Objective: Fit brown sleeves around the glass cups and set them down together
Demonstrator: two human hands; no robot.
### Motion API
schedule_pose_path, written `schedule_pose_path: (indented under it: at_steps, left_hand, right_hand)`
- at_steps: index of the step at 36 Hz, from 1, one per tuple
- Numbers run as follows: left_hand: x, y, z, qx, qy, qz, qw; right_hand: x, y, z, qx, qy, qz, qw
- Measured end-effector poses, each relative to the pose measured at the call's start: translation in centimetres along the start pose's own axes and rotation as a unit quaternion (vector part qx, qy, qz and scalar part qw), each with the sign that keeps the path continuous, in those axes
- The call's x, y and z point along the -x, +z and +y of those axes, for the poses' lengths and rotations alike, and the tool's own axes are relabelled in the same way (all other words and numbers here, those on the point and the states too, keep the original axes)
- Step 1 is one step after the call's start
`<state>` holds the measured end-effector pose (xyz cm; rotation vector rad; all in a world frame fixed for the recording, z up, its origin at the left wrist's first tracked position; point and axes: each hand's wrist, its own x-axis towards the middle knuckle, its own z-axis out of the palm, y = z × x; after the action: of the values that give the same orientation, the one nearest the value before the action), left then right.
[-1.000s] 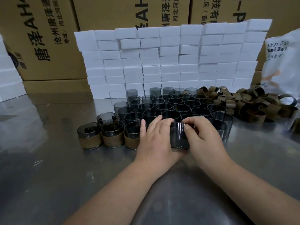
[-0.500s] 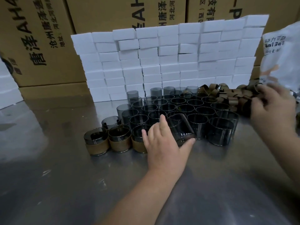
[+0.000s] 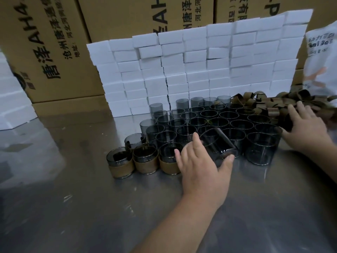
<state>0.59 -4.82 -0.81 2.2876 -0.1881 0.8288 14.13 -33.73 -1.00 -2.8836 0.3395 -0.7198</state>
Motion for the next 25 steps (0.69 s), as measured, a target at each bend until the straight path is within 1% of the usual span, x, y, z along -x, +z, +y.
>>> schedule_pose_path:
  at_steps: [9, 17, 19, 21, 23, 25]
  left_hand:
    - [-0.6, -0.2, -0.3, -0.017, 0.013, -0.014, 1.000]
    - [-1.0, -0.7, -0.3, -0.031, -0.005, -0.027, 0.999]
    - [-1.1, -1.0, -0.2, -0.031, -0.005, -0.028, 0.999]
    - [-1.1, -1.1, -0.1, -0.036, -0.005, -0.031, 0.999]
    - [-1.1, -1.2, -0.2, -0.038, -0.002, -0.034, 0.999]
    - [-1.1, -1.3, -0.2, -0.038, -0.003, -0.033, 0.999]
  right_hand:
    - [-1.3, 0.6, -0.6, 0.014, -0.050, -0.033, 0.998]
    - [-1.8, 0.9, -0.6, 0.024, -0.056, -0.076, 0.995]
    - [-1.8, 0.6, -0.6, 0.025, -0.059, -0.068, 0.996]
    - [-1.5, 0.3, -0.7, 0.049, -0.075, -0.051, 0.995]
    - [-1.3, 0.1, -0.9, 0.064, -0.087, -0.014, 0.994]
    - [-1.1, 0.0, -0.9, 0.056, -0.070, 0.028, 0.996]
